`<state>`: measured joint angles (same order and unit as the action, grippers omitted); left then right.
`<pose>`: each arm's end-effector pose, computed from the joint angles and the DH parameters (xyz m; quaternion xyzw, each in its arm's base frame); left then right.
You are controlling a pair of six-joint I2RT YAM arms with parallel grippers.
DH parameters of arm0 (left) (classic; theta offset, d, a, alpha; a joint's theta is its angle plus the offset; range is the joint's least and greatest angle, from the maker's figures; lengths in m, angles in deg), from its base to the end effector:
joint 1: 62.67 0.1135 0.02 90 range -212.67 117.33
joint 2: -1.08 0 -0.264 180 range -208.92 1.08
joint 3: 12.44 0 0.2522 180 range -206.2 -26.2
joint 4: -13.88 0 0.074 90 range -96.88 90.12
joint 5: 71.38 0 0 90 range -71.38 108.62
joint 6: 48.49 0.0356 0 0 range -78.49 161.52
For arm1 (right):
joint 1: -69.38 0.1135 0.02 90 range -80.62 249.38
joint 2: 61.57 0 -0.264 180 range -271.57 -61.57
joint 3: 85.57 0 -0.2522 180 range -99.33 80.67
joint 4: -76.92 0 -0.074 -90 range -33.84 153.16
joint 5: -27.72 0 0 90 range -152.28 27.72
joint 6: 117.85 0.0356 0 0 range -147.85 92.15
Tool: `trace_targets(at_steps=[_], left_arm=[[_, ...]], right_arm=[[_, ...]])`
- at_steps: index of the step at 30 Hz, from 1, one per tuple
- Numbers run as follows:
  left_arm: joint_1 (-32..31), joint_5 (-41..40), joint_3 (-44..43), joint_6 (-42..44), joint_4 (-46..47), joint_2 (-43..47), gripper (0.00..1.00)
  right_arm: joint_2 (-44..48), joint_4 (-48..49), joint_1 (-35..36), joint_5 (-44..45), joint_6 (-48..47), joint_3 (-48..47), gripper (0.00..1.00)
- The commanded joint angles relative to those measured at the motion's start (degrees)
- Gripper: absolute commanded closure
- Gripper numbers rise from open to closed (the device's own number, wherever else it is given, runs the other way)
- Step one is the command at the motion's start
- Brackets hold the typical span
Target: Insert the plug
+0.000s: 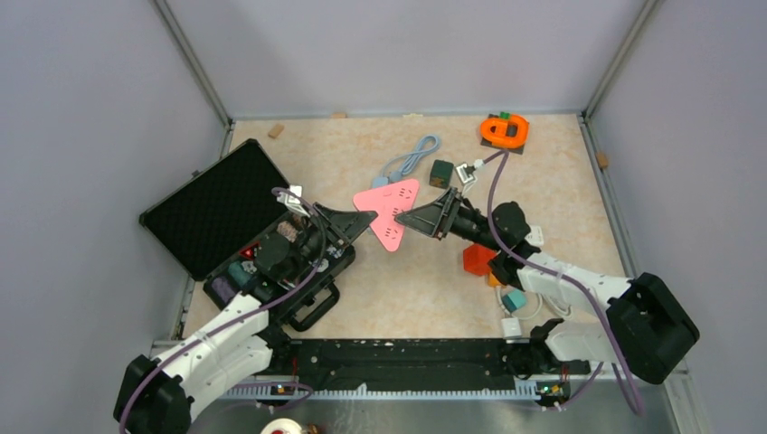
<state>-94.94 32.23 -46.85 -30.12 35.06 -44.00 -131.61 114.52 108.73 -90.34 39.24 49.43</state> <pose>0.1547 -0.1076 0.2736 -0.1280 0.6285 -0.6479 0.4109 0.1914 0.1786 0.2778 -0.0382 0.6345 0.6971 0.3318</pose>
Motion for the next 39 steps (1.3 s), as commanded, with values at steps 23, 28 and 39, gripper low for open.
trace_targets(at_steps=[23,28,39], left_arm=[[0.0,-7.4,-19.9,32.7,-40.2,-19.6,0.01],[-0.3,-10.8,-32.9,39.4,-49.2,-35.4,0.03],[-0.4,-20.9,-50.6,44.5,-56.5,-59.7,0.11]], right_arm=[[11.6,-49.6,-16.2,9.4,-30.8,-11.6,1.00],[10.0,-57.1,-23.0,-1.5,-34.0,-13.0,1.00],[8.2,-58.9,-25.2,-10.3,-34.4,-12.9,1.00]])
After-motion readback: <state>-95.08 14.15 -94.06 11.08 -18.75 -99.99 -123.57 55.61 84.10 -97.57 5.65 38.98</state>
